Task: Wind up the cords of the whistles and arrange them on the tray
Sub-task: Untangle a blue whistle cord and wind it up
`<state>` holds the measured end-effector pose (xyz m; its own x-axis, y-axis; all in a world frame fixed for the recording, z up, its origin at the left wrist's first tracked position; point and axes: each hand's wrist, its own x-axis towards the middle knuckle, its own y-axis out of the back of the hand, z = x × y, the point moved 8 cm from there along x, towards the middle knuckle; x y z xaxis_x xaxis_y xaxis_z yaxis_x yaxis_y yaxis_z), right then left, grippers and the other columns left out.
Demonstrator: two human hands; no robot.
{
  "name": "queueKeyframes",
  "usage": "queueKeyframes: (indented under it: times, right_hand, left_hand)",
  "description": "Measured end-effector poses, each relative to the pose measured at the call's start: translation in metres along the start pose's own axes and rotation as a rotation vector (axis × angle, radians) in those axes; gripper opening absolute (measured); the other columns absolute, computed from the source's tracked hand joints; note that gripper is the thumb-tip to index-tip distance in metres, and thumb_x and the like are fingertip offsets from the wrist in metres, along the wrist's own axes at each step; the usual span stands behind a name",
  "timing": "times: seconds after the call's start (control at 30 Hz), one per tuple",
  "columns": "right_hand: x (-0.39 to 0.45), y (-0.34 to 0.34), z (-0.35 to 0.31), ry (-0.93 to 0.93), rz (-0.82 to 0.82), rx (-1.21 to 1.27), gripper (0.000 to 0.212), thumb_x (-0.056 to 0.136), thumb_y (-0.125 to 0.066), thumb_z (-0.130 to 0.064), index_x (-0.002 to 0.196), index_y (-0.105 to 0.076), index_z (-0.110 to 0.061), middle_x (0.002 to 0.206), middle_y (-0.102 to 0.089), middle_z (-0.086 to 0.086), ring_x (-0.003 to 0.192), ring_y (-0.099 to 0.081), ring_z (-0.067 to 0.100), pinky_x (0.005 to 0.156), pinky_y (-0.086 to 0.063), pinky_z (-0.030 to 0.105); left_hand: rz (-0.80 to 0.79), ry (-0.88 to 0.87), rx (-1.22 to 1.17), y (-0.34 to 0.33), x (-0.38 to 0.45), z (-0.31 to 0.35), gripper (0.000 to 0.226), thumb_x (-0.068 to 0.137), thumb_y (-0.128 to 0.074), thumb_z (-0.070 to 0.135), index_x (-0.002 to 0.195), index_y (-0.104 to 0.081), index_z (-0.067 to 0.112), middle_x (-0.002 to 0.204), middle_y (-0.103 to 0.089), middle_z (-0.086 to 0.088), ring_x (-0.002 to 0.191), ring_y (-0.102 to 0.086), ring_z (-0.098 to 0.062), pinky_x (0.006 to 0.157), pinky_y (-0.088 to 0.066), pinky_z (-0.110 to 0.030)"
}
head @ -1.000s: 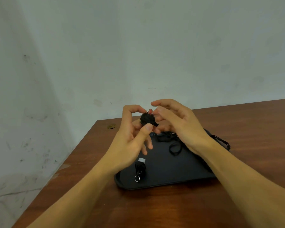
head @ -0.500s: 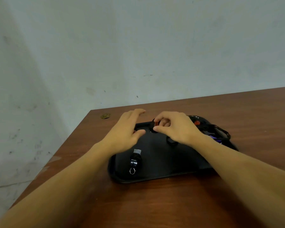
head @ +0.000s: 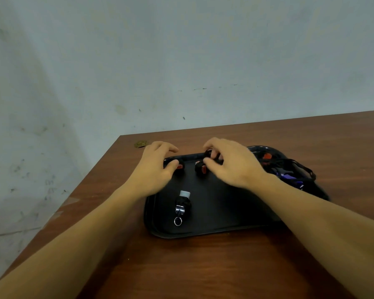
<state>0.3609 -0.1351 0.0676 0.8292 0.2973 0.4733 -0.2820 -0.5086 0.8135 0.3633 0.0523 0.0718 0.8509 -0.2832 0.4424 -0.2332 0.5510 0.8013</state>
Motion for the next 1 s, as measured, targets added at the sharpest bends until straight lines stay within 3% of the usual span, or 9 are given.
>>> queueKeyframes:
  times: [0.1, 0.2, 0.27, 0.43, 0.57, 0.7, 0.77, 0.87, 1.0]
  right_hand:
    - [0.005, 0.008, 0.023, -0.092, -0.011, -0.056, 0.023, 0.096, -0.052, -0.029, 0.117, -0.06, -0.031, 0.105, -0.062, -0.008, 0.102, -0.054, 0.019, 0.087, -0.049, 0.038]
    - [0.0, -0.007, 0.044, -0.152, -0.247, -0.236, 0.033, 0.099, -0.048, -0.033, 0.131, -0.056, -0.031, 0.13, -0.057, -0.002, 0.122, -0.043, 0.027, 0.102, -0.042, 0.044]
    - [-0.005, -0.012, 0.051, -0.166, -0.344, -0.327, 0.031, 0.1, -0.047, -0.037, 0.129, -0.058, -0.034, 0.133, -0.056, -0.002, 0.125, -0.043, 0.029, 0.103, -0.036, 0.046]
    - [-0.011, 0.002, 0.058, -0.181, -0.268, -0.384, 0.015, 0.099, -0.051, -0.033, 0.105, -0.064, -0.032, 0.114, -0.061, -0.004, 0.113, -0.049, 0.027, 0.091, -0.037, 0.039]
    - [-0.015, 0.014, 0.064, -0.213, -0.211, -0.393, 0.015, 0.097, -0.053, -0.031, 0.097, -0.068, -0.031, 0.112, -0.062, -0.006, 0.114, -0.047, 0.028, 0.087, -0.034, 0.038]
    - [-0.005, 0.046, 0.061, -0.348, 0.043, -0.062, 0.015, 0.095, -0.058, -0.034, 0.09, -0.072, -0.032, 0.111, -0.068, -0.009, 0.123, -0.044, 0.029, 0.095, -0.039, 0.044]
    - [0.005, 0.065, 0.058, -0.377, 0.141, 0.12, 0.011, 0.094, -0.061, -0.035, 0.089, -0.069, -0.032, 0.1, -0.071, -0.011, 0.116, -0.056, 0.024, 0.096, -0.047, 0.041]
    - [0.015, 0.091, 0.047, -0.4, 0.217, 0.346, 0.012, 0.094, -0.065, -0.029, 0.089, -0.071, -0.02, 0.086, -0.068, -0.01, 0.087, -0.064, 0.014, 0.08, -0.049, 0.029]
    - [0.022, 0.118, 0.03, -0.409, 0.248, 0.529, 0.02, 0.095, -0.065, -0.025, 0.086, -0.075, -0.011, 0.094, -0.076, 0.003, 0.077, -0.062, 0.014, 0.063, -0.047, 0.023]
  left_hand:
    - [-0.014, 0.017, -0.005, 0.0, 0.002, -0.003, 0.026, 0.097, -0.059, 0.02, 0.123, -0.058, 0.019, 0.132, -0.05, 0.0, 0.131, -0.033, -0.016, 0.103, -0.027, -0.025]
    - [-0.043, 0.023, 0.008, -0.002, 0.002, -0.003, 0.025, 0.097, -0.058, 0.02, 0.122, -0.057, 0.019, 0.131, -0.053, -0.001, 0.131, -0.036, -0.019, 0.105, -0.03, -0.028]
    - [-0.061, 0.031, 0.01, -0.003, 0.003, -0.003, 0.026, 0.097, -0.056, 0.019, 0.123, -0.057, 0.02, 0.13, -0.055, -0.001, 0.129, -0.04, -0.02, 0.105, -0.032, -0.031]
    - [-0.076, 0.049, 0.021, -0.004, 0.003, -0.006, 0.026, 0.097, -0.056, 0.017, 0.123, -0.057, 0.02, 0.128, -0.057, -0.001, 0.126, -0.044, -0.021, 0.105, -0.037, -0.035]
    - [-0.083, 0.053, 0.005, -0.006, 0.004, -0.003, 0.024, 0.097, -0.056, 0.017, 0.121, -0.058, 0.02, 0.127, -0.056, -0.002, 0.125, -0.042, -0.021, 0.1, -0.035, -0.03]
    - [-0.06, 0.031, 0.008, 0.0, 0.01, 0.012, 0.022, 0.097, -0.054, 0.017, 0.119, -0.06, 0.02, 0.128, -0.056, -0.001, 0.128, -0.038, -0.021, 0.097, -0.029, -0.026]
    - [-0.045, 0.015, 0.012, 0.005, 0.016, 0.025, 0.022, 0.098, -0.053, 0.019, 0.119, -0.062, 0.02, 0.129, -0.056, 0.0, 0.13, -0.038, -0.02, 0.097, -0.028, -0.024]
    - [-0.025, -0.028, -0.031, 0.015, 0.026, 0.054, 0.022, 0.099, -0.053, 0.022, 0.119, -0.062, 0.021, 0.129, -0.057, 0.003, 0.128, -0.04, -0.015, 0.098, -0.029, -0.023]
    - [-0.044, -0.046, -0.11, 0.021, 0.043, 0.096, 0.023, 0.098, -0.056, 0.029, 0.117, -0.065, 0.021, 0.12, -0.062, 0.009, 0.114, -0.054, -0.006, 0.092, -0.036, -0.019]
